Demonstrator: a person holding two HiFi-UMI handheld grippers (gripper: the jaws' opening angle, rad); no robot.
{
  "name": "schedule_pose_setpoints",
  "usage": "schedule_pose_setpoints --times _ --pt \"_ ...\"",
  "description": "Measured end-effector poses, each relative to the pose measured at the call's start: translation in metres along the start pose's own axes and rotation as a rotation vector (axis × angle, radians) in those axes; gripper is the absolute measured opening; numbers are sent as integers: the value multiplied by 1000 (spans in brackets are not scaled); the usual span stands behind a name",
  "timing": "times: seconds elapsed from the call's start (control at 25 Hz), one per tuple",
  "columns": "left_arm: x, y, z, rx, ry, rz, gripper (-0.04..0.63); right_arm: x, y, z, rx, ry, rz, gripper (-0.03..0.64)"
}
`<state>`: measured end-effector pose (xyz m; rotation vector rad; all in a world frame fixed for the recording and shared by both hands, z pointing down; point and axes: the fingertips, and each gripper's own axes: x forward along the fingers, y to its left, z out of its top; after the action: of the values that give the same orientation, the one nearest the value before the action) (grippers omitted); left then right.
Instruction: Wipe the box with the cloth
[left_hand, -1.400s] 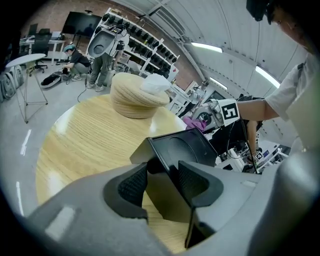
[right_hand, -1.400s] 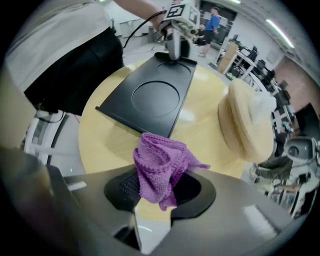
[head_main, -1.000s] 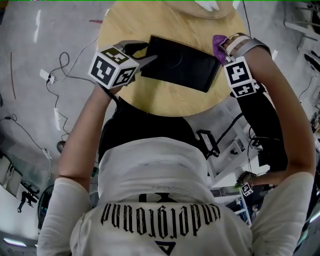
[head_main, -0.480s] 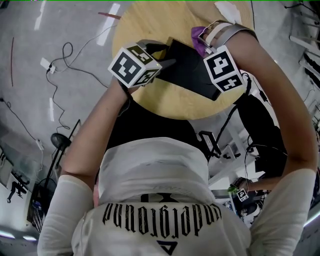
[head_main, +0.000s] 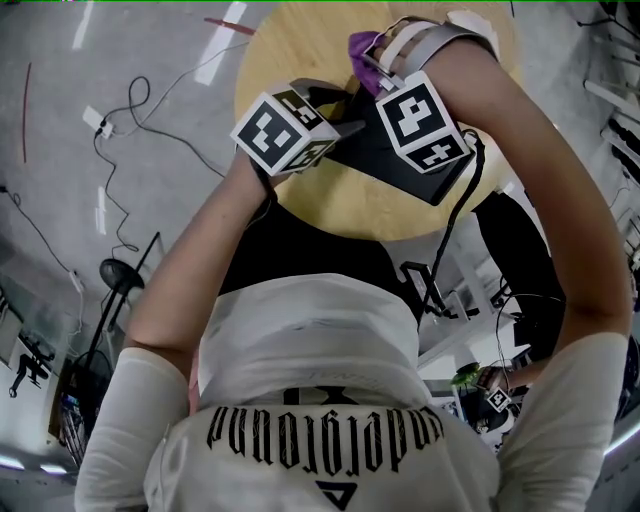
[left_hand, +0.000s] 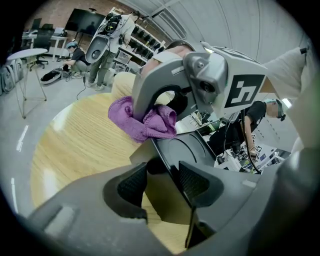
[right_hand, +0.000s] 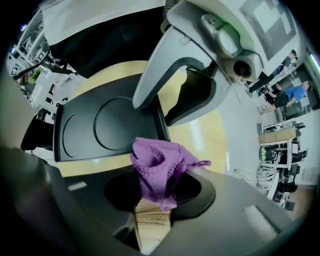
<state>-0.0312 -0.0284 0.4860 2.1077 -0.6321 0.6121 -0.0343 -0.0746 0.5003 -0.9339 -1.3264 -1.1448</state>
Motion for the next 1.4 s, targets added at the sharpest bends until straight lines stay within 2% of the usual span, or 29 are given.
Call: schedule_pose_setpoints --times 0.16,0.44,0.64,0.8,0.96,1.12,1.24,1.4 --pt "-1 2 -1 12 13 15 216 -4 13 -4 25 13 -20 132" --pt "-1 14 -1 12 20 31 216 -4 67 -23 72 55 10 132" --pt "3 26 -6 23 47 51 216 4 116 -36 151 66 57 130" --pt "5 32 -8 21 53 75 215 10 162 -46 260 71 96 131" --pt "5 36 -12 14 54 99 215 13 195 -52 428 55 85 132" --pt "5 45 -10 13 69 111 215 15 201 -57 649 52 -13 133" --pt "4 38 -8 17 64 128 213 8 206 -54 874 42 -108 135" --pt "8 29 -12 19 56 146 209 7 221 -46 1266 -28 -232 136"
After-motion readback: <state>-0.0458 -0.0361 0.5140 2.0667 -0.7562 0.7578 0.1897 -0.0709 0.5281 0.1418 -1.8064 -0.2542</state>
